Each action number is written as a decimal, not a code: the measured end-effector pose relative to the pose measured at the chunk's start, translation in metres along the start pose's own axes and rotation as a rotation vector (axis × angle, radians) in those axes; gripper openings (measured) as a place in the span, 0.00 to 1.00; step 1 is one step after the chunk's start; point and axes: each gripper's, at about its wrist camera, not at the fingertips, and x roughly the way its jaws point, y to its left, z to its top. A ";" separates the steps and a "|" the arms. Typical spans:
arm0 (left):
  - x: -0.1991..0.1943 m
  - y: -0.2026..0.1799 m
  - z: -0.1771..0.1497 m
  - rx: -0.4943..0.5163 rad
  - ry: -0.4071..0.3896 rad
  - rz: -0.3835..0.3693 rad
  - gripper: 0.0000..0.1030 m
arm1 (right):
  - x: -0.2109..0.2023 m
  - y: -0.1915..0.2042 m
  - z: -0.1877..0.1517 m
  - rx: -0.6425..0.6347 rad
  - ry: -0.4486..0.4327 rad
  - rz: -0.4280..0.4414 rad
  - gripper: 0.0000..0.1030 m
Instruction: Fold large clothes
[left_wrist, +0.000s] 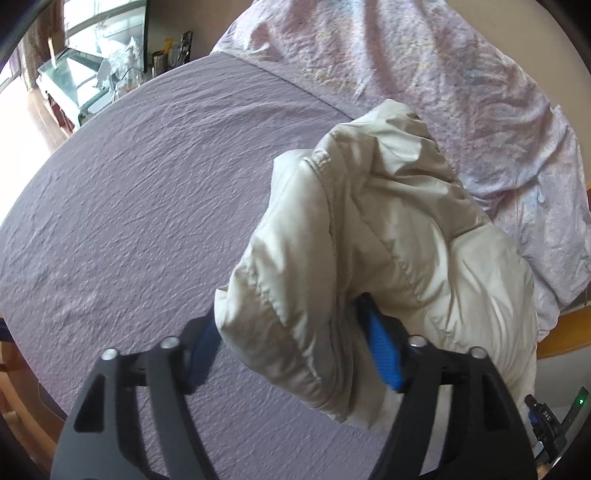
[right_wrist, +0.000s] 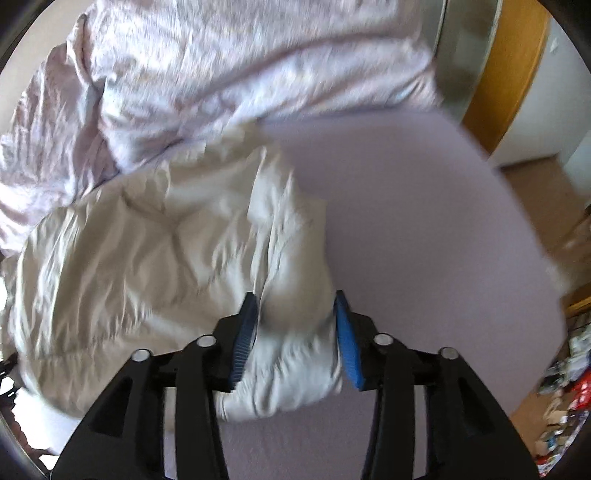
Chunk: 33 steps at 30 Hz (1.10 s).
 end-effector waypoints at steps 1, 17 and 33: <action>0.001 0.001 0.000 -0.007 0.001 -0.003 0.75 | -0.003 0.004 0.004 -0.006 -0.030 -0.012 0.57; 0.015 -0.012 0.007 -0.014 0.023 0.012 0.79 | -0.010 0.160 0.011 -0.264 0.043 0.326 0.48; 0.023 -0.011 0.011 -0.047 0.029 -0.022 0.80 | 0.047 0.213 -0.028 -0.362 0.199 0.283 0.42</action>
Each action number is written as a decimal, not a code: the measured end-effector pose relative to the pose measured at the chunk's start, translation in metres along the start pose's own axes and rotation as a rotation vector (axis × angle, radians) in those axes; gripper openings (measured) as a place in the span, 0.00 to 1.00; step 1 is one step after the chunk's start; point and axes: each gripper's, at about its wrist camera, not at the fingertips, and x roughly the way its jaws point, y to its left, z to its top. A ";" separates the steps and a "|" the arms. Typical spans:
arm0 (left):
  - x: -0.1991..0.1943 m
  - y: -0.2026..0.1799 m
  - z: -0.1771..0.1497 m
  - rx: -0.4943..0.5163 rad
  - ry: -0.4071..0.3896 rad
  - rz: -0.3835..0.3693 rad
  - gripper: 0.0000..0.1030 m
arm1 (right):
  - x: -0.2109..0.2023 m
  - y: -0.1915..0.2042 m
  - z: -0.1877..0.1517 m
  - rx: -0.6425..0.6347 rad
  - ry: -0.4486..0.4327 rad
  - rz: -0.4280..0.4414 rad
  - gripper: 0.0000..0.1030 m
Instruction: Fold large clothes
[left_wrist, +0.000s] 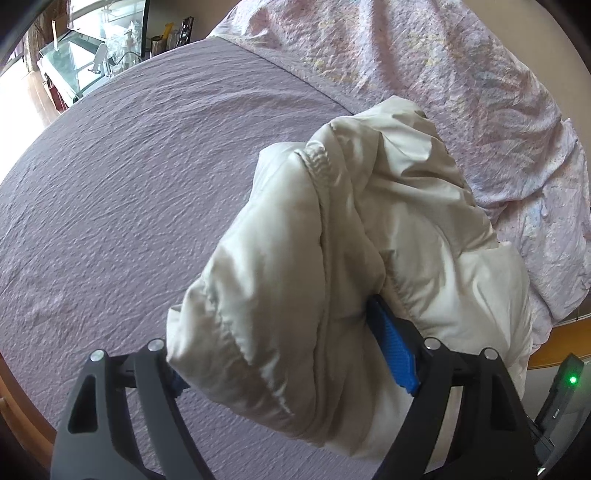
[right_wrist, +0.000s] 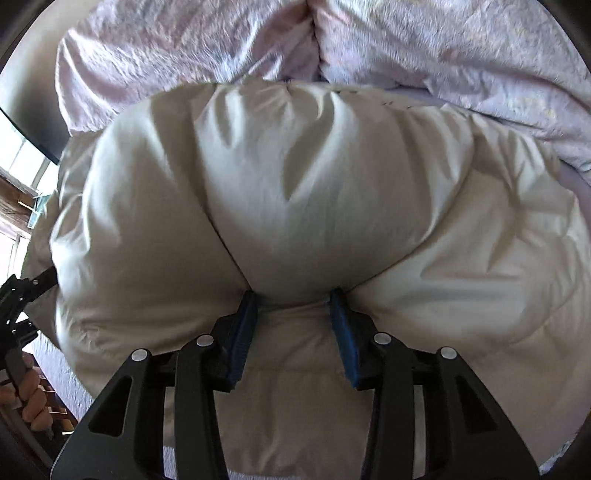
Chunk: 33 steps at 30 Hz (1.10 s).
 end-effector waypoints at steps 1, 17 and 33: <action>0.001 -0.001 0.001 -0.001 0.000 0.001 0.81 | 0.002 0.000 0.001 0.002 0.006 0.000 0.42; -0.004 -0.022 0.004 -0.011 -0.047 -0.029 0.43 | 0.007 -0.007 -0.007 -0.013 -0.005 0.031 0.42; -0.078 -0.085 -0.007 0.105 -0.158 -0.205 0.25 | 0.008 -0.008 0.001 -0.021 -0.001 0.050 0.42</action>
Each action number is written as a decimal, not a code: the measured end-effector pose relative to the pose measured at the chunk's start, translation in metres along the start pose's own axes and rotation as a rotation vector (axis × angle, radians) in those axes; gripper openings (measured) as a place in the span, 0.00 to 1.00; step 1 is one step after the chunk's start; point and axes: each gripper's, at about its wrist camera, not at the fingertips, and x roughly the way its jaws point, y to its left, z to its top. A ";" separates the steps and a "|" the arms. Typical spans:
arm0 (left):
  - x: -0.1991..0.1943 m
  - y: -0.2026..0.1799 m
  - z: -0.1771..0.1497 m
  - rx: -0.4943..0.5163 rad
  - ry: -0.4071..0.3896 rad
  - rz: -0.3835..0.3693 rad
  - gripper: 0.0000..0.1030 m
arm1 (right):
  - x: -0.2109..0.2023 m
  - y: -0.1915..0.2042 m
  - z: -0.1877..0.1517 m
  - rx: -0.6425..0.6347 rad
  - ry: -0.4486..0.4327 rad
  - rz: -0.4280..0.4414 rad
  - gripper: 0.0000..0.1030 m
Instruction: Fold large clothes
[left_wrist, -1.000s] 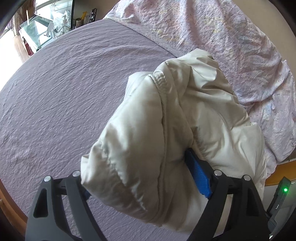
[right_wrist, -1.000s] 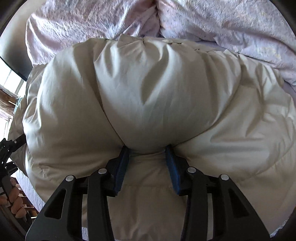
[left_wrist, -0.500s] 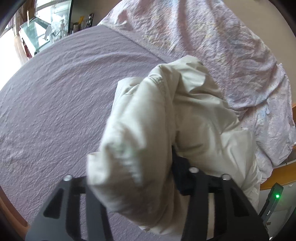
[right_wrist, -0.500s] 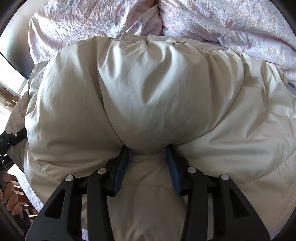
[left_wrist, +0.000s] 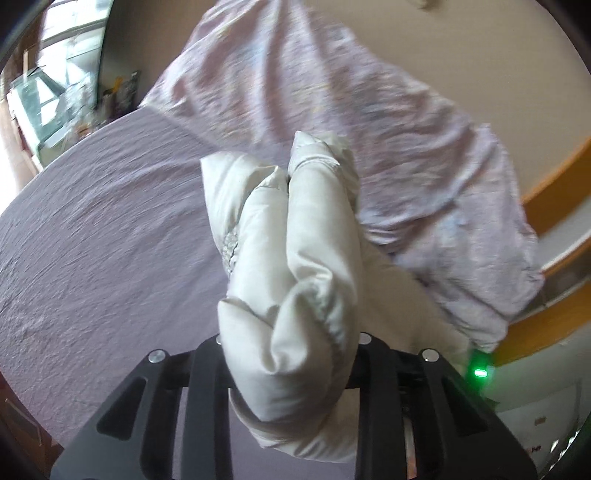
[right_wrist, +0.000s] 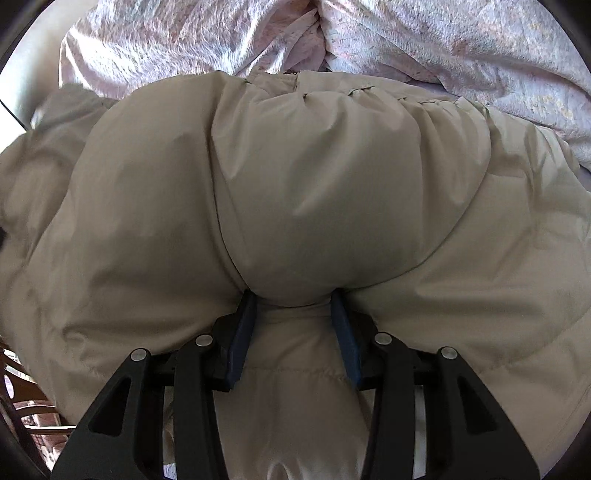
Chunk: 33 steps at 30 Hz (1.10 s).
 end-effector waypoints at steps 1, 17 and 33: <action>-0.004 -0.010 -0.001 0.012 -0.005 -0.021 0.25 | 0.000 -0.001 0.001 -0.001 0.000 0.002 0.42; -0.004 -0.166 -0.057 0.244 0.031 -0.208 0.26 | -0.029 -0.064 0.009 0.020 0.008 0.129 0.42; 0.046 -0.277 -0.145 0.412 0.182 -0.243 0.26 | -0.110 -0.200 -0.019 0.174 -0.160 0.068 0.42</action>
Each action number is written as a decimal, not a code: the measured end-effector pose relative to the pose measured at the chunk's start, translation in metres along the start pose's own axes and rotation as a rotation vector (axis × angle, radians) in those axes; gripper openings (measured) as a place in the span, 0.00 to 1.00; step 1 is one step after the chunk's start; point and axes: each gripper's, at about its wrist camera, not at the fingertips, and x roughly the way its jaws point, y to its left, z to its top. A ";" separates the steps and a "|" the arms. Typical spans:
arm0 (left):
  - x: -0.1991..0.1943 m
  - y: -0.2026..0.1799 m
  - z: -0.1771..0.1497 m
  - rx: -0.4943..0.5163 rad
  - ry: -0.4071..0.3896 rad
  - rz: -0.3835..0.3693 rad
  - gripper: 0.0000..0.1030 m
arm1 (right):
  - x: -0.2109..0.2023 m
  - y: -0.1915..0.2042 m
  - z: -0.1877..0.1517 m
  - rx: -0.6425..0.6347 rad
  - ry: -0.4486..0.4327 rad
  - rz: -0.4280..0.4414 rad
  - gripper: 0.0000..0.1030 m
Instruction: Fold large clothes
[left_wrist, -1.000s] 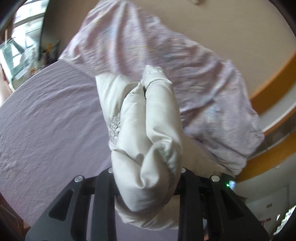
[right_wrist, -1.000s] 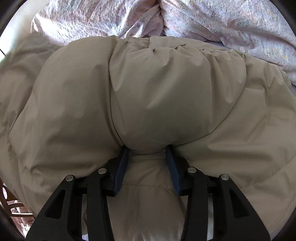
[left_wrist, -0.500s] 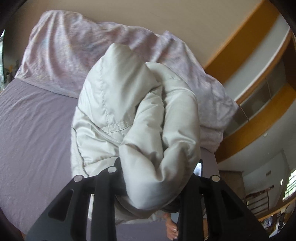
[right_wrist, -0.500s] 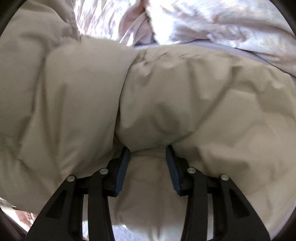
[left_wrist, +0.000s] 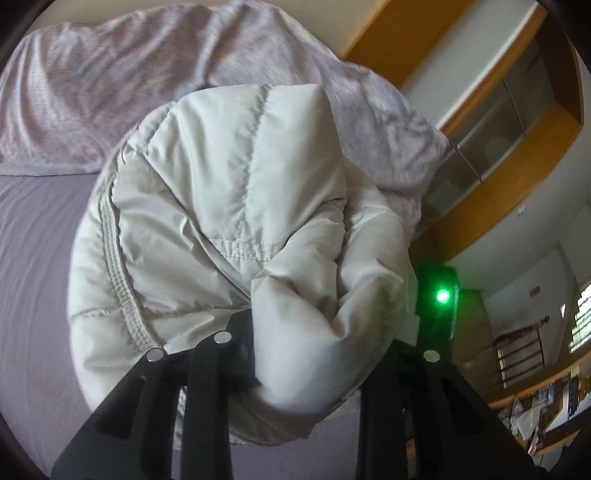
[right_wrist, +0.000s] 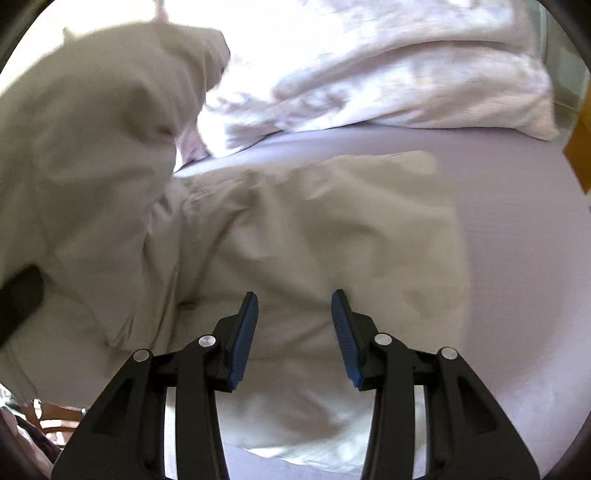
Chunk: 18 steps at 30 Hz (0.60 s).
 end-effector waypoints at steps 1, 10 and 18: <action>0.008 -0.008 -0.003 0.010 0.017 -0.004 0.26 | -0.005 -0.011 0.000 0.017 -0.009 -0.009 0.42; 0.057 -0.068 -0.028 0.131 0.149 0.005 0.30 | -0.038 -0.089 -0.014 0.158 -0.054 -0.091 0.44; 0.040 -0.099 -0.016 0.191 0.146 0.001 0.65 | -0.061 -0.115 -0.011 0.205 -0.093 -0.100 0.44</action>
